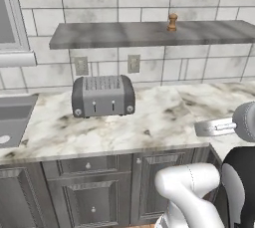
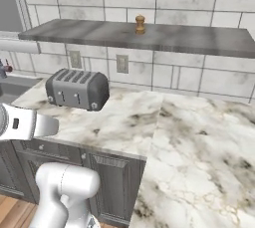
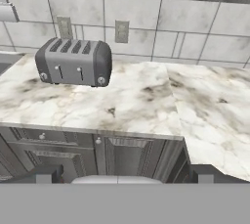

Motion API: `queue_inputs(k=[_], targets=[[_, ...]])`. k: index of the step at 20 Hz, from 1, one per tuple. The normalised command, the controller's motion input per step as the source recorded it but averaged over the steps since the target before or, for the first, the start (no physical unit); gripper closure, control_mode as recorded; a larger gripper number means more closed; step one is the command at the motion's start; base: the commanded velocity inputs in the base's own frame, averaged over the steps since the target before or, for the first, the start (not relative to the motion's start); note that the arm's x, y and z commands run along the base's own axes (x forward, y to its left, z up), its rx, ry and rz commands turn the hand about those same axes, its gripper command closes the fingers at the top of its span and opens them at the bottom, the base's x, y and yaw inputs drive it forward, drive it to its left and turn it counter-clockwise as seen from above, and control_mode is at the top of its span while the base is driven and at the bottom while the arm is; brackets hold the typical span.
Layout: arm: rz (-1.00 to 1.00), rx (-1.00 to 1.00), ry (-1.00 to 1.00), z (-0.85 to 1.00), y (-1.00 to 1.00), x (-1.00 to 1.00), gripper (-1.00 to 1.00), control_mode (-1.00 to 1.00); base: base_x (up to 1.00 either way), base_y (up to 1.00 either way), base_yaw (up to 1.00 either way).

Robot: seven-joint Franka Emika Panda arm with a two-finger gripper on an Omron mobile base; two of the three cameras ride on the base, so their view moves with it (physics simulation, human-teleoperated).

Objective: Take 2 condiments from the cabinet and move them on the counter near the stove.Make sure the condiments are lined up with each other, next to each other.

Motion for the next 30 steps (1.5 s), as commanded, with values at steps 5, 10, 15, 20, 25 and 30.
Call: queue_inputs(k=[5,10,15,20,25,30], targets=[[0.00,0.00,0.00,0.00,0.00,0.00,-1.00,1.00,0.42,-0.42,0.11],[0.00,0.00,0.00,0.00,0.00,0.00,-1.00,1.00,0.45,-0.44,0.10],[0.00,0.00,0.00,0.00,0.00,0.00,-1.00,1.00,0.74,-0.26,0.09],[0.00,0.00,0.00,0.00,0.00,0.00,-1.00,1.00,0.85,-0.17,0.08],[0.00,0.00,0.00,0.00,0.00,0.00,-1.00,1.00,0.94,-0.03,0.08],[0.00,0.00,0.00,0.00,0.00,0.00,-1.00,1.00,0.92,-0.06,0.04]])
